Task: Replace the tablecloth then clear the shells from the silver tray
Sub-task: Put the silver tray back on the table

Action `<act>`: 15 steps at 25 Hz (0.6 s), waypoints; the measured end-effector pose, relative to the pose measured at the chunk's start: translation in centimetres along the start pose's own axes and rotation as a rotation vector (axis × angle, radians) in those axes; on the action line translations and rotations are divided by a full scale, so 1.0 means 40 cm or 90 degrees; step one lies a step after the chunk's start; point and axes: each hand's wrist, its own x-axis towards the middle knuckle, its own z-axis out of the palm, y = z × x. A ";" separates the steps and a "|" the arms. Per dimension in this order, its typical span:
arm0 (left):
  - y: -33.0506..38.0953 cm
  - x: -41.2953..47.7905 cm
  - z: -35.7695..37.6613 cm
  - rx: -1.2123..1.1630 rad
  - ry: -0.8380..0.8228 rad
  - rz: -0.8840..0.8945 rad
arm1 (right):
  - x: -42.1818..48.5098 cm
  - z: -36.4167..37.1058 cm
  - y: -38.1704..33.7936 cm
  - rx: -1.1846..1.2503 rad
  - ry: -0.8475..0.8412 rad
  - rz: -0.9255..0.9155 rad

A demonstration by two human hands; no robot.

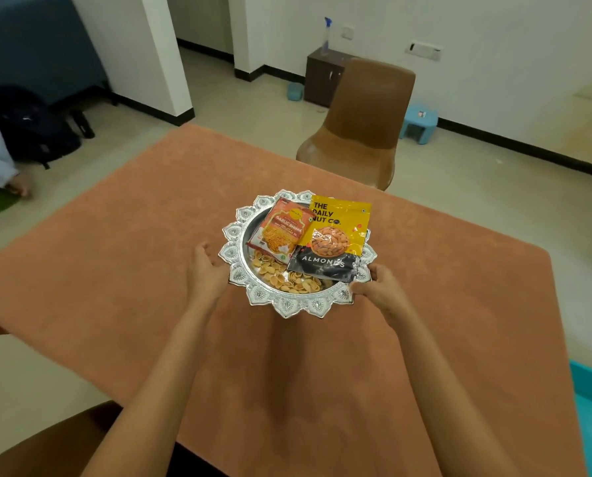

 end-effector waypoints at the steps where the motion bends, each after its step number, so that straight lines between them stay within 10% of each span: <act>1: 0.020 0.001 0.002 0.076 0.065 0.088 | 0.004 -0.006 -0.017 -0.015 0.021 -0.003; 7: 0.118 0.033 0.111 0.497 -0.003 0.203 | 0.057 0.066 -0.091 -0.459 0.261 -0.005; 15: 0.120 0.034 0.135 0.201 0.013 0.280 | 0.084 0.055 -0.069 -0.254 0.344 -0.144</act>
